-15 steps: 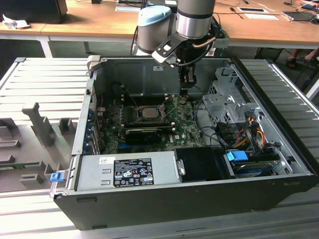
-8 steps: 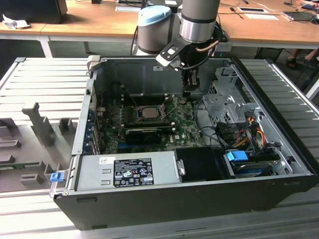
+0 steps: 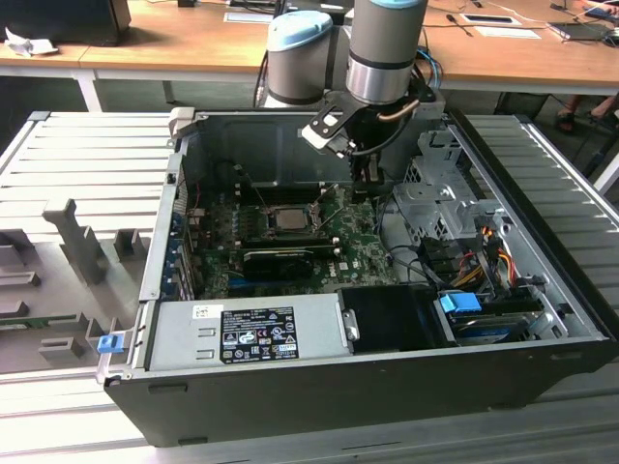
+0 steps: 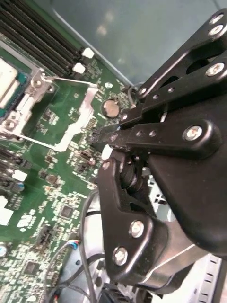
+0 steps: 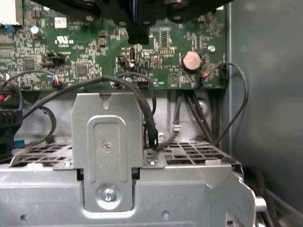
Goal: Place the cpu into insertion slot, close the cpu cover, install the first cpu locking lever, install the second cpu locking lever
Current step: 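Close the cpu cover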
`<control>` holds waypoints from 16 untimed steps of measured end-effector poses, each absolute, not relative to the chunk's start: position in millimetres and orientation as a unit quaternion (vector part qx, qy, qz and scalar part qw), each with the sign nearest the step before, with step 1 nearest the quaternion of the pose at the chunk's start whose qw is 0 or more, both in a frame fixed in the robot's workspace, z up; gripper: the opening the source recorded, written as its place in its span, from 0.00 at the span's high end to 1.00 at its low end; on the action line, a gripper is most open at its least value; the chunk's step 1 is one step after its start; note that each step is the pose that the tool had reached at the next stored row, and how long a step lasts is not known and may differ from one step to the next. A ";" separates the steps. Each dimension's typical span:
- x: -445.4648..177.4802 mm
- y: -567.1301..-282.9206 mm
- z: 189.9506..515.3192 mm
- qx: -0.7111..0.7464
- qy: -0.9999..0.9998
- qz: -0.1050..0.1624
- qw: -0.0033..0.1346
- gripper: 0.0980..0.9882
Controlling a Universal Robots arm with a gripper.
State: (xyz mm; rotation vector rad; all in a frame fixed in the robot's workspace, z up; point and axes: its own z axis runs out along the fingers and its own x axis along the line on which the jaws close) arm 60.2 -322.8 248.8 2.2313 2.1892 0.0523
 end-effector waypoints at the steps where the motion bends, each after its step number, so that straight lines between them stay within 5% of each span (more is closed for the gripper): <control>1: 59.9 -322.8 248.8 0.713 0.701 0.013 0.003 0.99; 4: 58.5 -322.8 249.6 0.711 0.703 0.004 -0.007 0.99; 16: 41.9 -322.1 249.4 0.709 0.705 0.003 -0.007 0.99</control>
